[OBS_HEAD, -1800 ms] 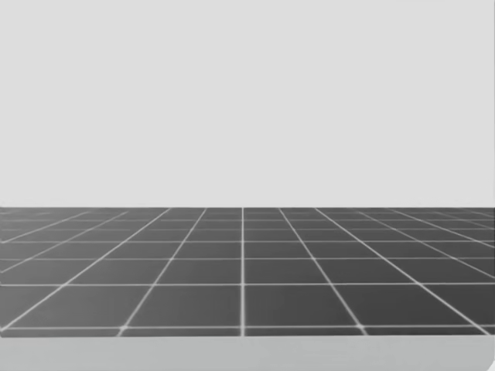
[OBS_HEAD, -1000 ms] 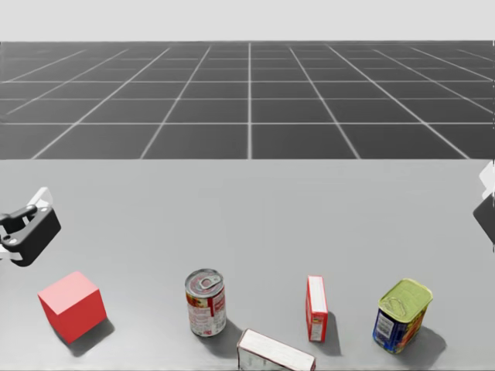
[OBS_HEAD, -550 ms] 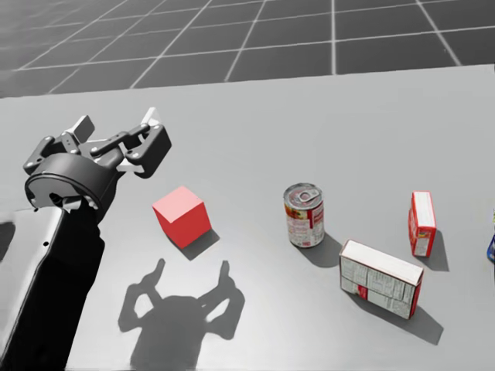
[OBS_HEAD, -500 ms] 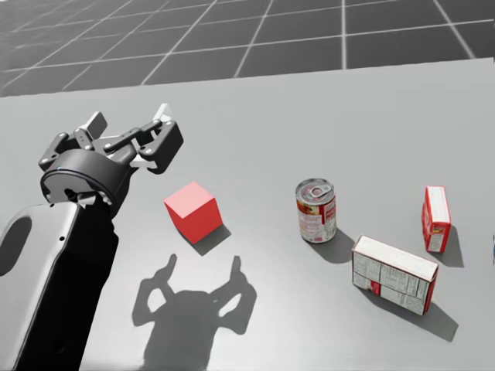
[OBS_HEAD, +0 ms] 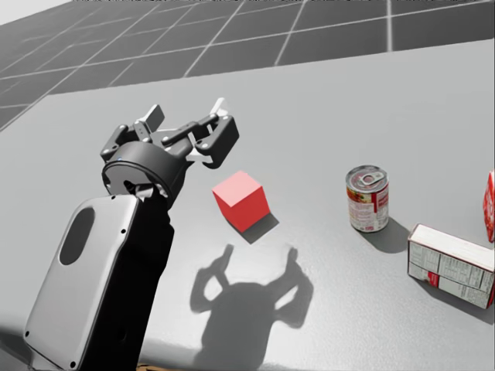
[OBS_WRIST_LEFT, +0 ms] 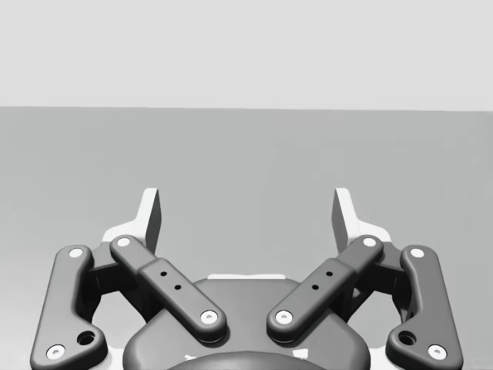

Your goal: Find the red cube and pick it up.

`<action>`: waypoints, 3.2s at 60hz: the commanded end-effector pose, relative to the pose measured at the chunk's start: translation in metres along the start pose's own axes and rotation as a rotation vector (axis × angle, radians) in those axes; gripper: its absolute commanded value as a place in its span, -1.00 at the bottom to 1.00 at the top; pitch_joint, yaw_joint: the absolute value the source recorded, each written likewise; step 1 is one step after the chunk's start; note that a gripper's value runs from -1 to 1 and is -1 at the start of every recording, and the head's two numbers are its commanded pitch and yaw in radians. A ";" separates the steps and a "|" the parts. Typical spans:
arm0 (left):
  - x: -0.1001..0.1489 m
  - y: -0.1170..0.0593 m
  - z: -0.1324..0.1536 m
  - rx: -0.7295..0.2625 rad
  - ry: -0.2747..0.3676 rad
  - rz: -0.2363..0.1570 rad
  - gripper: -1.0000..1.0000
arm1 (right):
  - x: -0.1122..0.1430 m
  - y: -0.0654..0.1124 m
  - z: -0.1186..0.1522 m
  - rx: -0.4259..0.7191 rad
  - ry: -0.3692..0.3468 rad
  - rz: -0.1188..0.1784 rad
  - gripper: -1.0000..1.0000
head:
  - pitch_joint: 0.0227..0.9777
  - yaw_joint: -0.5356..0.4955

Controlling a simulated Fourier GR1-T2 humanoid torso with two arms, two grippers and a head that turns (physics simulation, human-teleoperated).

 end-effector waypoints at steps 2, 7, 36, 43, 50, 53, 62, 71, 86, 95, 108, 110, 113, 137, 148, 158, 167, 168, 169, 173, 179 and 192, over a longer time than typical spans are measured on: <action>0.004 -0.004 0.015 -0.075 0.032 -0.043 -1.00 | 0.000 -0.001 0.000 -0.008 0.001 0.006 -1.00 | 0.52 0.75; 0.005 -0.001 0.026 -0.151 0.065 -0.075 -1.00 | -0.001 -0.001 0.000 -0.010 0.002 0.009 -1.00 | 0.52 0.76; -0.050 0.052 0.038 -0.387 0.206 -0.175 -1.00 | -0.004 -0.001 -0.002 -0.019 -0.001 0.014 -1.00 | 0.51 0.79; -0.068 0.054 0.034 -0.410 0.245 -0.209 -1.00 | -0.005 0.000 -0.003 -0.017 0.000 0.017 -1.00 | 0.51 0.79; -0.081 0.052 0.028 -0.434 0.276 -0.212 -1.00 | -0.005 0.000 -0.003 -0.019 0.001 0.017 -1.00 | 0.52 0.80; -0.085 0.051 0.025 -0.430 0.287 -0.218 -1.00 | -0.005 0.000 -0.003 -0.019 0.001 0.016 -1.00 | 0.52 0.80; -0.093 0.048 0.014 -0.437 0.316 -0.214 -1.00 | -0.006 0.000 -0.003 -0.019 0.003 0.017 -1.00 | 0.53 0.80; -0.098 0.045 0.001 -0.426 0.332 -0.215 -1.00 | -0.006 0.000 -0.003 -0.019 0.003 0.016 -1.00 | 0.54 0.79; -0.105 0.037 -0.021 -0.419 0.366 -0.176 -1.00 | -0.006 0.000 -0.003 -0.020 0.004 0.015 -1.00 | 0.54 0.79; -0.109 0.034 -0.027 -0.414 0.373 -0.164 -1.00 | -0.006 -0.001 -0.003 -0.019 0.004 0.014 -1.00 | 0.54 0.78; -0.116 0.033 -0.023 -0.442 0.385 -0.163 1.00 | -0.006 -0.001 -0.003 -0.020 0.004 0.013 -1.00 | 0.52 0.78; -0.116 0.033 -0.022 -0.451 0.385 -0.167 1.00 | -0.006 -0.001 -0.003 -0.019 0.004 0.013 -1.00 | 0.50 0.78; -0.117 0.032 -0.021 -0.455 0.384 -0.168 1.00 | -0.006 -0.001 -0.003 -0.019 0.004 0.013 -1.00 | 0.49 0.78; -0.120 0.026 -0.016 -0.500 0.381 -0.189 1.00 | -0.005 -0.002 -0.003 -0.024 0.005 0.010 -1.00 | 0.01 0.85; -0.119 0.026 -0.016 -0.513 0.379 -0.181 1.00 | -0.005 -0.002 -0.003 -0.023 0.005 0.008 -1.00 | -0.15 0.86; -0.102 0.027 -0.016 -0.511 0.352 -0.159 1.00 | -0.005 -0.003 -0.003 -0.024 0.006 0.008 -1.00 | -0.16 0.85; -0.067 0.027 -0.015 -0.502 0.291 -0.189 1.00 | -0.005 -0.003 -0.004 -0.024 0.005 0.010 -1.00 | -0.15 0.85; -0.064 0.027 -0.015 -0.501 0.284 -0.191 1.00 | -0.005 -0.003 -0.004 -0.024 0.005 0.011 -1.00 | -0.15 0.85; -0.058 0.027 -0.015 -0.499 0.272 -0.193 1.00 | -0.005 -0.004 -0.004 -0.024 0.005 0.011 -1.00 | -0.15 0.85; -0.045 0.027 -0.016 -0.492 0.246 -0.198 1.00 | -0.005 -0.003 -0.004 -0.023 0.005 0.012 -1.00 | -0.15 0.86; -0.022 0.029 -0.017 -0.477 0.199 -0.220 1.00 | -0.006 -0.003 -0.004 -0.024 0.006 0.014 -1.00 | -0.16 0.85; 0.025 0.035 -0.017 -0.431 0.105 -0.240 1.00 | -0.006 -0.003 -0.004 -0.023 0.007 0.019 -1.00 | -0.16 0.84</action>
